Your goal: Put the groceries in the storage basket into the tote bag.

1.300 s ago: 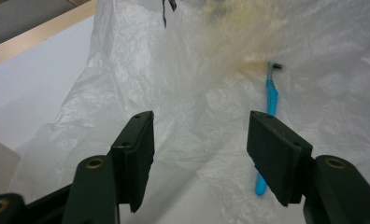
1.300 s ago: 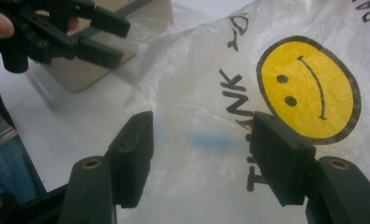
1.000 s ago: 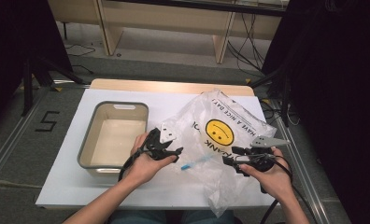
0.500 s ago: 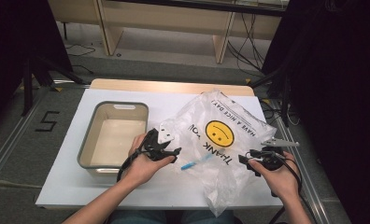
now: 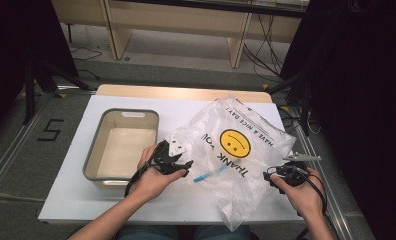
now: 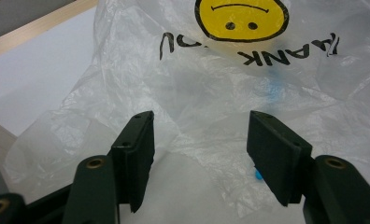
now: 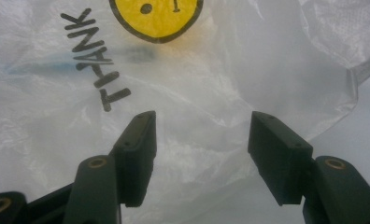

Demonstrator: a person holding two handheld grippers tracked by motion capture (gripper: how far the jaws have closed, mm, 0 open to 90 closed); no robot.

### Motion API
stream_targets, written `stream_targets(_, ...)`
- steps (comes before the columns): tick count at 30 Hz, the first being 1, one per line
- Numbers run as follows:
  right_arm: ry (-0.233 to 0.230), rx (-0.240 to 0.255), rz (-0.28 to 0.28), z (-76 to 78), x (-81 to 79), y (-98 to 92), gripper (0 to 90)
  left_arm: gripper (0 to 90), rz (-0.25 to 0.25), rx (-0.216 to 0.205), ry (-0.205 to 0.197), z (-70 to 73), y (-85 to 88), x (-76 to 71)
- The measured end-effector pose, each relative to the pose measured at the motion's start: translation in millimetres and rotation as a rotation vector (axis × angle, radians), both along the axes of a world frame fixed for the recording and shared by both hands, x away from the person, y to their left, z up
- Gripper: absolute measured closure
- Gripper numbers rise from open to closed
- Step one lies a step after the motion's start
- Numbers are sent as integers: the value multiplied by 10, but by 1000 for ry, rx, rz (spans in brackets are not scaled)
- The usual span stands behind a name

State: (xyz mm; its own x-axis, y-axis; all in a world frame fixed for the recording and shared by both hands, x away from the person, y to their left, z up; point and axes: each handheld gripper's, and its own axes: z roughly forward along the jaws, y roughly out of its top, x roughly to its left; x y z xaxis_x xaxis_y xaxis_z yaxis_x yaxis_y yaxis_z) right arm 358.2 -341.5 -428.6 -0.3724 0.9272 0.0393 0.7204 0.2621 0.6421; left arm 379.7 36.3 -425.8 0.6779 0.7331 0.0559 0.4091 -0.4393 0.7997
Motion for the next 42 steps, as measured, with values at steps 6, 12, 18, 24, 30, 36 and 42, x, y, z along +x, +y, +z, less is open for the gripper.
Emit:
stream_targets(6,32,-23,-31,-41,-3,-13,433,411,-8,3,-5,-10,-6,-36)
stream_targets(12,62,-24,-54,-72,-6,-25,457,411,-22,4,-4,-21,-24,-82)
stream_targets(18,74,-21,-59,-95,5,-16,468,410,-27,3,-7,-18,-17,-95)
stream_targets(24,76,-22,-61,-105,16,-9,470,409,-30,0,-5,-25,-13,-96)
stream_targets(30,75,-18,-64,-108,20,-11,470,409,-33,-4,-5,-30,-26,-102)
stream_targets(36,70,-13,-68,-97,18,-24,470,409,-32,1,-8,-29,-18,-97)
stream_targets(42,69,-9,-68,-100,9,-30,470,408,-26,2,-10,-26,-25,-96)
